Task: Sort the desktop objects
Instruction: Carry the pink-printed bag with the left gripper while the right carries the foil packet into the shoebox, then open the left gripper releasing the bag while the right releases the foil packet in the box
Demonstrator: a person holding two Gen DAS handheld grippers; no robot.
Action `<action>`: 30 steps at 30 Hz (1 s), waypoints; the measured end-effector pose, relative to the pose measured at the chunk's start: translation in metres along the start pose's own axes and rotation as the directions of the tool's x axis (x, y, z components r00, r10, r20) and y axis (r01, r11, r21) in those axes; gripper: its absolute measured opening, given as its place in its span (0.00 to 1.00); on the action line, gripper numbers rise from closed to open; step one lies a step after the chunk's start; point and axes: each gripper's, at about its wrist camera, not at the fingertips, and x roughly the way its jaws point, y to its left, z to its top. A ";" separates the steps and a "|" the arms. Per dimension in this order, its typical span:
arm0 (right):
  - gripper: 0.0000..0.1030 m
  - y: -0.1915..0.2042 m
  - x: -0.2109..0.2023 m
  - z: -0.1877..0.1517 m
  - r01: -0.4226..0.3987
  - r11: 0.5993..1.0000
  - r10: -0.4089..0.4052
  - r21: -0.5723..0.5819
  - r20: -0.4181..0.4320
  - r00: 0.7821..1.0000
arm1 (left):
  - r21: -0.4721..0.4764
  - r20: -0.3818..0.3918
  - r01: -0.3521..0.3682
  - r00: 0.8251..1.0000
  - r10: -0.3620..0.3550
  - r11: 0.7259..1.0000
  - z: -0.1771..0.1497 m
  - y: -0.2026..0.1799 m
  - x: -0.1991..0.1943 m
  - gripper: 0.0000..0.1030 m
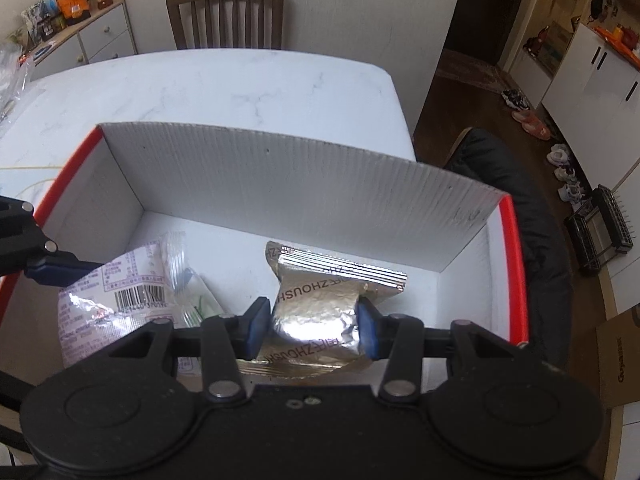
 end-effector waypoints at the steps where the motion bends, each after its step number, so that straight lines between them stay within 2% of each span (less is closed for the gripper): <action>1: 0.44 0.000 0.002 0.000 -0.003 1.000 0.003 0.002 -0.007 1.000 | 0.001 -0.001 0.002 1.000 -0.002 1.000 0.000 0.000 0.001 0.50; 6: 0.44 0.000 0.013 -0.005 -0.011 1.000 0.011 -0.001 -0.041 0.999 | -0.005 -0.011 0.010 1.000 -0.010 1.000 -0.001 0.001 0.005 0.51; 15: 0.46 -0.001 0.015 -0.005 -0.020 1.000 0.020 0.006 -0.047 0.999 | -0.010 0.004 -0.008 1.000 0.008 1.000 -0.001 -0.001 0.004 0.52; 18: 0.57 -0.002 0.012 -0.006 -0.022 1.000 0.022 0.010 -0.034 0.999 | -0.005 0.019 -0.011 1.000 0.011 1.000 -0.002 -0.003 0.000 0.55; 19: 0.64 -0.003 0.009 -0.006 -0.023 1.000 0.024 0.012 -0.024 0.999 | -0.007 0.023 -0.006 1.000 0.006 1.000 -0.002 -0.003 -0.002 0.56; 21: 0.65 -0.004 0.004 -0.005 -0.022 1.000 0.022 0.011 -0.007 1.000 | -0.017 0.030 0.001 1.000 -0.001 1.000 -0.005 -0.003 -0.006 0.61; 25: 0.70 -0.006 -0.007 -0.004 -0.026 1.000 0.026 0.017 0.021 0.999 | -0.021 0.044 0.002 0.999 -0.001 1.000 -0.007 -0.006 -0.012 0.63; 27: 0.71 -0.006 -0.013 -0.004 -0.031 0.999 0.030 0.020 0.035 0.999 | -0.024 0.057 -0.002 0.998 0.003 1.000 -0.008 -0.007 -0.016 0.69; 30: 0.74 -0.007 -0.021 -0.004 -0.033 0.999 0.032 0.026 0.056 0.998 | -0.034 0.075 -0.001 0.997 0.004 0.999 -0.008 -0.007 -0.022 0.69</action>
